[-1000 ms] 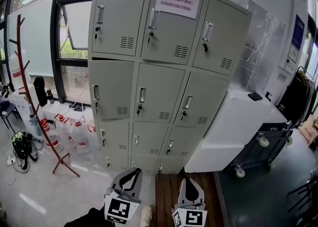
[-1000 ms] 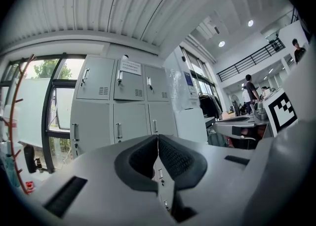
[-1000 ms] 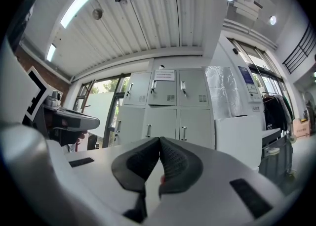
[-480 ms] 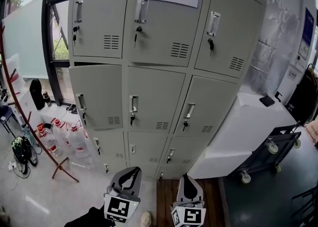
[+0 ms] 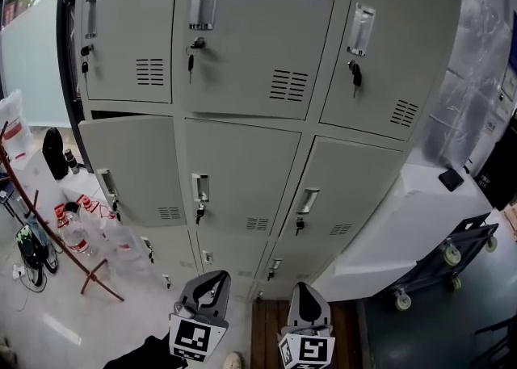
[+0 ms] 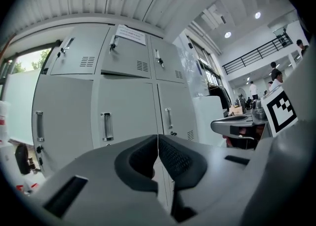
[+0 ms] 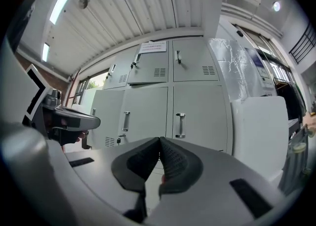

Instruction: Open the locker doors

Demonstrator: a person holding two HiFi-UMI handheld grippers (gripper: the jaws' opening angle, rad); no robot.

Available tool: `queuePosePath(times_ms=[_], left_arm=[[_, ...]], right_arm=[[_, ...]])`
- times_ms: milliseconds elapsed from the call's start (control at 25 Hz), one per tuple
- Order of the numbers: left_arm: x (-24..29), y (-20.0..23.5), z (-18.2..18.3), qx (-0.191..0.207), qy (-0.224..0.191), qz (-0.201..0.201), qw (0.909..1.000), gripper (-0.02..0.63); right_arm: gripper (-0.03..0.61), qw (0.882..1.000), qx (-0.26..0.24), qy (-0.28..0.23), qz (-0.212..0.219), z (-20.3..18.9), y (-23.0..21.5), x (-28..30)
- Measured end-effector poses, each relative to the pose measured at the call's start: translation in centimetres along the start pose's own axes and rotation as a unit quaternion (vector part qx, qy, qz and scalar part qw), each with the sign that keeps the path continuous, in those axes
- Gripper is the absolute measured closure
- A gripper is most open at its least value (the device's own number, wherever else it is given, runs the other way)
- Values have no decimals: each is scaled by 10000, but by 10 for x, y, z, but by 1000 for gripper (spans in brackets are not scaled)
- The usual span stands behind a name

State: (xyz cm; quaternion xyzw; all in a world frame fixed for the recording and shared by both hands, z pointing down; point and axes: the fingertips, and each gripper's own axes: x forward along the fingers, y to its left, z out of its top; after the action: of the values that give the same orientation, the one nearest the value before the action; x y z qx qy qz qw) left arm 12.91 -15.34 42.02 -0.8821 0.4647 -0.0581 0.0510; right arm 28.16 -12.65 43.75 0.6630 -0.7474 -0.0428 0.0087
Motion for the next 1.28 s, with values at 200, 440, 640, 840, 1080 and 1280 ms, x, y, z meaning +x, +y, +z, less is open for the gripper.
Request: queuePosePath(times_ms=[200, 440, 640, 840, 1080, 1280], left_arm=[[46, 10, -2, -28, 24, 14, 10000, 589], [85, 23, -11, -59, 118, 105, 9999, 589], [107, 36, -14, -68, 180, 224, 9996, 589], [121, 45, -18, -83, 226, 329, 9992, 589], [129, 54, -20, -96, 246, 454, 9986, 589], [131, 60, -19, -92, 241, 546, 9982, 589]], right_arm=[[563, 10000, -16, 60, 75, -6, -19, 45], [561, 9995, 48, 152, 255, -16, -31, 95], [425, 9990, -76, 164, 412, -13, -42, 145], [359, 9990, -205, 118, 372, -3, -54, 185], [350, 9990, -265, 155, 328, 0, -62, 215], [353, 9987, -310, 245, 320, -5, -63, 227]])
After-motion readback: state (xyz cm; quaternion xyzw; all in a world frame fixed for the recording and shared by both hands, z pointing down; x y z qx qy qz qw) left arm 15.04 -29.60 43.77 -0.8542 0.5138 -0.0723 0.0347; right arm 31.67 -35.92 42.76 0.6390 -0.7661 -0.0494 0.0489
